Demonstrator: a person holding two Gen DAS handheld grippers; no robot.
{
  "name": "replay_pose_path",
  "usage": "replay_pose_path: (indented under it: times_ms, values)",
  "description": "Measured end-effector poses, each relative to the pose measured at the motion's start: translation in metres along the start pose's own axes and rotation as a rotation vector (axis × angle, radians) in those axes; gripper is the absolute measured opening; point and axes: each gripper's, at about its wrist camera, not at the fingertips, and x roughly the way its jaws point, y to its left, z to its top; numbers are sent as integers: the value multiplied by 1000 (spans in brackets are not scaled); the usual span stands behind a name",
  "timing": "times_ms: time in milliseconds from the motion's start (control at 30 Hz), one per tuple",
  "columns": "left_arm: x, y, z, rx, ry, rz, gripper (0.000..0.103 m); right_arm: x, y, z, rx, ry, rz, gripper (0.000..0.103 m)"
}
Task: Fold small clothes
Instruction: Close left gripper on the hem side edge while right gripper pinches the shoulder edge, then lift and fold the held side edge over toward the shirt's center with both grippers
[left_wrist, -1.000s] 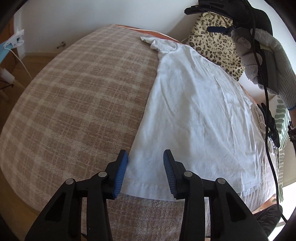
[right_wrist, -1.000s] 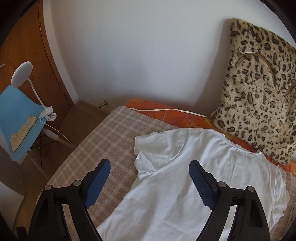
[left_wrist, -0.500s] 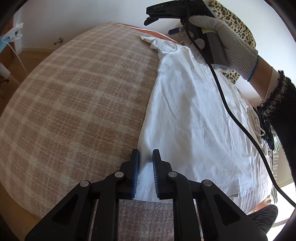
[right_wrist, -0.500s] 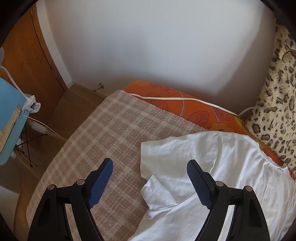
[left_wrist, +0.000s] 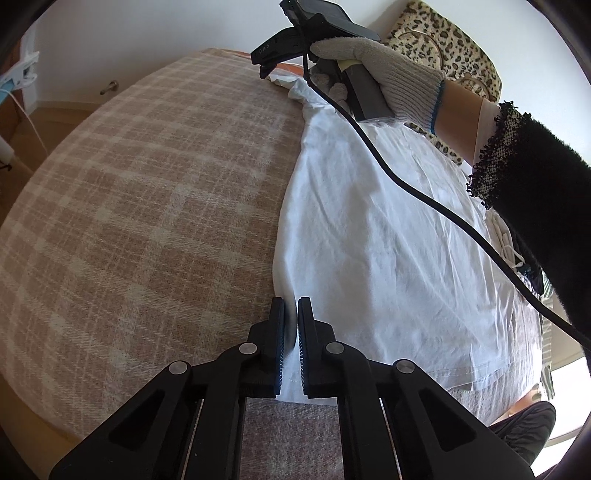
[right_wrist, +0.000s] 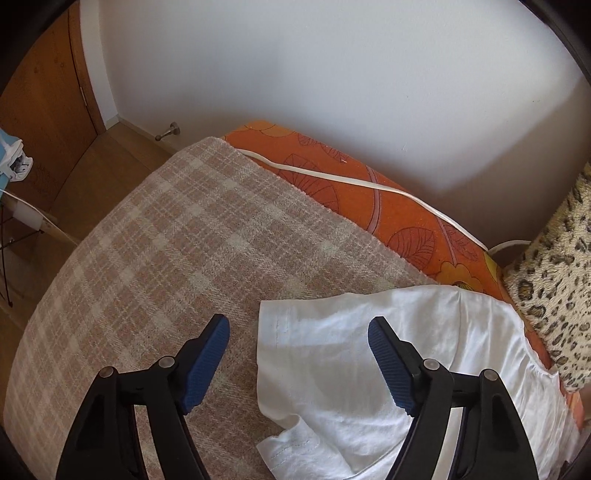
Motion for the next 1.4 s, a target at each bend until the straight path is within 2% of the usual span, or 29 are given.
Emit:
replay_pose_path:
  times_ms: [100, 167, 233, 300, 367, 400, 467, 767, 967, 1233, 1400]
  values:
    - [3, 1, 1, -8, 16, 13, 7, 8, -10, 1, 32, 24, -8, 66]
    - [4, 0, 1, -5, 16, 17, 14, 15, -16, 3, 61, 28, 22, 62]
    - [5, -2, 0, 17, 7, 29, 14, 15, -20, 4, 74, 23, 36, 54]
    - [5, -1, -1, 36, -5, 30, 14, 15, -22, 5, 73, 21, 29, 32]
    - [5, 1, -1, 40, -10, 29, 3, 14, -25, 7, 79, 28, 14, 19]
    - [5, 4, -1, 26, -13, 4, 3, 14, -29, 8, 89, 28, 18, 13]
    - [2, 8, -1, 1, -24, -31, 3, 10, -38, 7, 117, 22, 25, 6]
    - [-15, -16, 2, 75, -95, -71, 2, -31, -86, -2, 196, -62, 43, 4]
    - [-16, -30, 4, 97, -98, -114, 2, -50, -108, -6, 219, -97, 56, 4]
    - [-20, -78, 5, 217, -116, -188, 2, -75, -141, -25, 236, -138, 47, 4]
    - [-11, -106, -1, 278, -79, -232, 2, -95, -180, -50, 255, -169, -3, 4]
